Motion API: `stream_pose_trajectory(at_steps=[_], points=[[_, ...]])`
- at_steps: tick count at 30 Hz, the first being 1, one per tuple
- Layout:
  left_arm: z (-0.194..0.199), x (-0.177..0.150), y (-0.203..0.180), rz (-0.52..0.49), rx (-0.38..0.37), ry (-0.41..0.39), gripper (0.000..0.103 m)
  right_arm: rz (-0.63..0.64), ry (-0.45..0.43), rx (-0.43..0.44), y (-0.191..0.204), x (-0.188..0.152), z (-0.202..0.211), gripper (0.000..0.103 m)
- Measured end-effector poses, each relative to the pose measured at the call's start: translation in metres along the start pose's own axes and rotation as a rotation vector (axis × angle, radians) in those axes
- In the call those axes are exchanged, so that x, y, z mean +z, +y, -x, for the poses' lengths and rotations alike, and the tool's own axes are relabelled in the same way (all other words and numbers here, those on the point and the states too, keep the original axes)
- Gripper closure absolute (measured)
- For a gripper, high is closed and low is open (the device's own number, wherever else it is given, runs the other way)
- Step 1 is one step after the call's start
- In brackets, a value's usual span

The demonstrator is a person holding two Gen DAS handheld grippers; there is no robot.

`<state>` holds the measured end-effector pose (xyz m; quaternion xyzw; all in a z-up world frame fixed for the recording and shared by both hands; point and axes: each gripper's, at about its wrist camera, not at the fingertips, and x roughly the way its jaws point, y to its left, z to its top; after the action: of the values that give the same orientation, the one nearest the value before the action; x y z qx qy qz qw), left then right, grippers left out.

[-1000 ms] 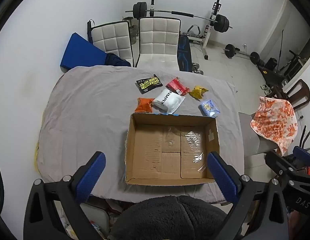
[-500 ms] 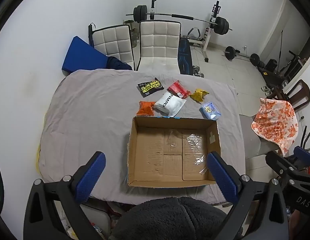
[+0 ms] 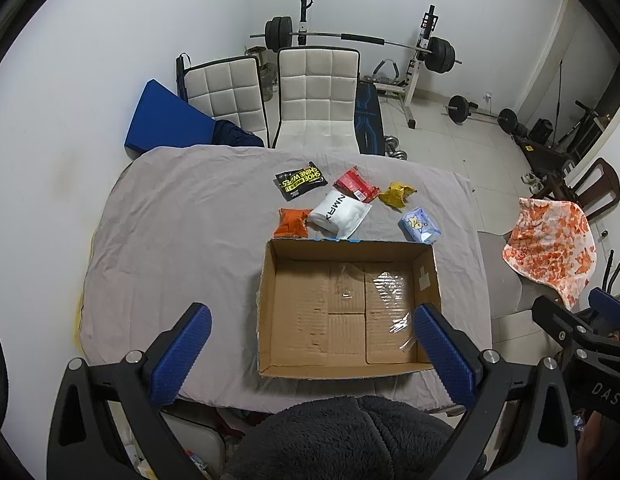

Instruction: Organize soft objects

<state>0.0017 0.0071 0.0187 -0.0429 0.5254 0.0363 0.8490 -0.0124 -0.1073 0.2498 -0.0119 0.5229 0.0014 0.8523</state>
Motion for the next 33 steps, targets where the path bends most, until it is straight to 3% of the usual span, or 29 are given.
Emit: stream_pose_trajectory(at_steps=[33], points=[[-0.0022, -0.0004, 0.0029, 0.008, -0.003, -0.017, 0.0, 0.009, -0.027, -0.008, 0.002, 0.0013, -0.0011, 0.0]])
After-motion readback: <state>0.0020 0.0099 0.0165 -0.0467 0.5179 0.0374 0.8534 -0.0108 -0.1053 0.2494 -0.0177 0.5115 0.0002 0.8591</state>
